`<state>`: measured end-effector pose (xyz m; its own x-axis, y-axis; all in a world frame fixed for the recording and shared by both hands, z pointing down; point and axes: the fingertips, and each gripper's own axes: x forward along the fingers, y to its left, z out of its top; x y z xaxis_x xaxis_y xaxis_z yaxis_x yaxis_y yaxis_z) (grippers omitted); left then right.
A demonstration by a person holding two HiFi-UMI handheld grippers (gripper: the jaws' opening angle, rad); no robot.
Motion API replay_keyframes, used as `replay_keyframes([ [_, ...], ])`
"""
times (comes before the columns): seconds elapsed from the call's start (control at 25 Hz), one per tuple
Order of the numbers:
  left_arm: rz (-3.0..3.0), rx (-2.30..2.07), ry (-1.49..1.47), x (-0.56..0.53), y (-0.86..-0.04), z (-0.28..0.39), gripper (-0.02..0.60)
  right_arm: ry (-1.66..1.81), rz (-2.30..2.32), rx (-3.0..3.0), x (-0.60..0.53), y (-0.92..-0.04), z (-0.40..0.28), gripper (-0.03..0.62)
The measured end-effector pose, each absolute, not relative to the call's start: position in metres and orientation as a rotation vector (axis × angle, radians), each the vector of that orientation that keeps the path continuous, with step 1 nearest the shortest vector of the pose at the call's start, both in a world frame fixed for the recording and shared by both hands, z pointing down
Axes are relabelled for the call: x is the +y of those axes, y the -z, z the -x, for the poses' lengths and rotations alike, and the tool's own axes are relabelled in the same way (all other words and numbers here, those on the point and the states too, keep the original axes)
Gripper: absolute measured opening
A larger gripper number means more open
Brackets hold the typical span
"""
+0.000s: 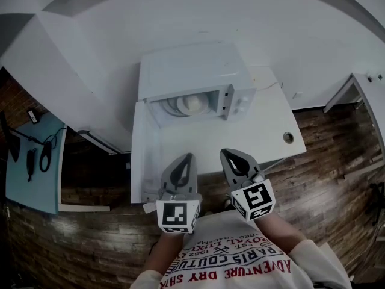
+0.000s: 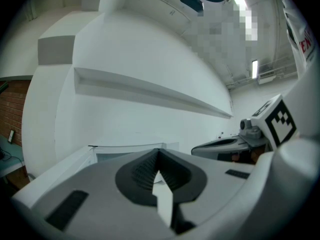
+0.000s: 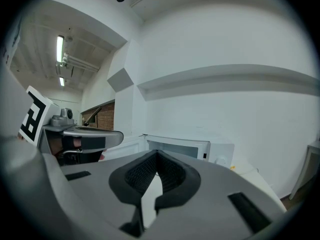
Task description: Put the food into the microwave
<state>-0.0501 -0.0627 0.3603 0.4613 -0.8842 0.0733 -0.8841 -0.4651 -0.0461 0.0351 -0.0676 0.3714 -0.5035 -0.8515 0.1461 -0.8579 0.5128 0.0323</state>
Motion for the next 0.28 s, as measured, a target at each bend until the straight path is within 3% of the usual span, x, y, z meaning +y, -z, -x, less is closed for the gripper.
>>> replay_keyframes([
  [0.28,2.675,1.632,0.121,-0.074,-0.356,0.052,0.005,-0.093,-1.499,-2.594,-0.08,-0.372,-0.036,0.011],
])
